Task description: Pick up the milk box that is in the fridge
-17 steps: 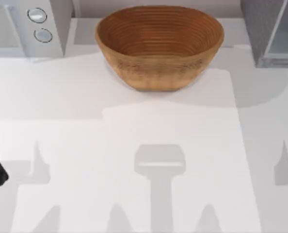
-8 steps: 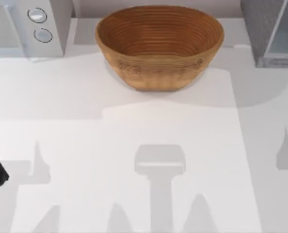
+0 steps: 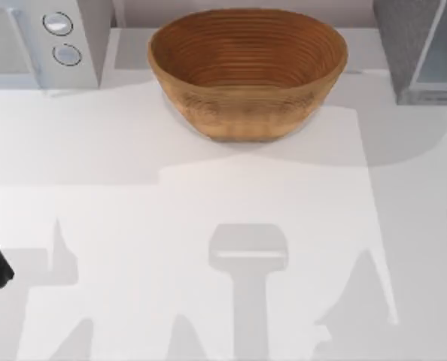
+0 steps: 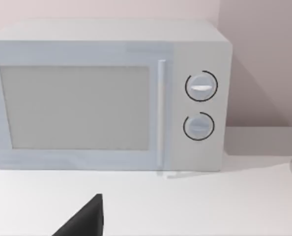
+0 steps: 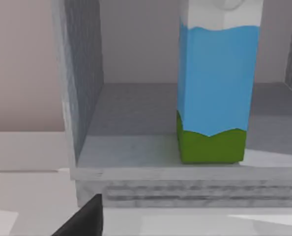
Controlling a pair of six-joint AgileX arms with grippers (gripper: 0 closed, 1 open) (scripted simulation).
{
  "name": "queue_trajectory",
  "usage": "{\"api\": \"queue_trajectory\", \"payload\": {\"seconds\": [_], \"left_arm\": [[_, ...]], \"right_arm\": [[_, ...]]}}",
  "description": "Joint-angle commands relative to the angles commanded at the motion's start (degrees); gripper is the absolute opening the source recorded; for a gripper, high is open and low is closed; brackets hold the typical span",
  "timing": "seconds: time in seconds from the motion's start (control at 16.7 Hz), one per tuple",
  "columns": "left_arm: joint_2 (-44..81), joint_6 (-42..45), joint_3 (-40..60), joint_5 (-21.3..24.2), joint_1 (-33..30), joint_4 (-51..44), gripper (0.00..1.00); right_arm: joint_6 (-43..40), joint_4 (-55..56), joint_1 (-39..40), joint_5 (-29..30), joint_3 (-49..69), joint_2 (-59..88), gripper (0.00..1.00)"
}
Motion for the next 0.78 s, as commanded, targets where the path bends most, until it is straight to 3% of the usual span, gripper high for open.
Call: {"api": "queue_trajectory", "payload": {"seconds": [0.42, 0.78], "left_arm": [[0.00, 0.00, 0.00, 0.00, 0.00, 0.00, 1.00], [0.00, 0.00, 0.00, 0.00, 0.00, 0.00, 1.00]], "right_arm": [[0.33, 27.61, -8.39, -8.44, 2.55, 31.55, 1.00], [0.43, 38.84, -12.44, -12.32, 4.87, 41.84, 1.00]]}}
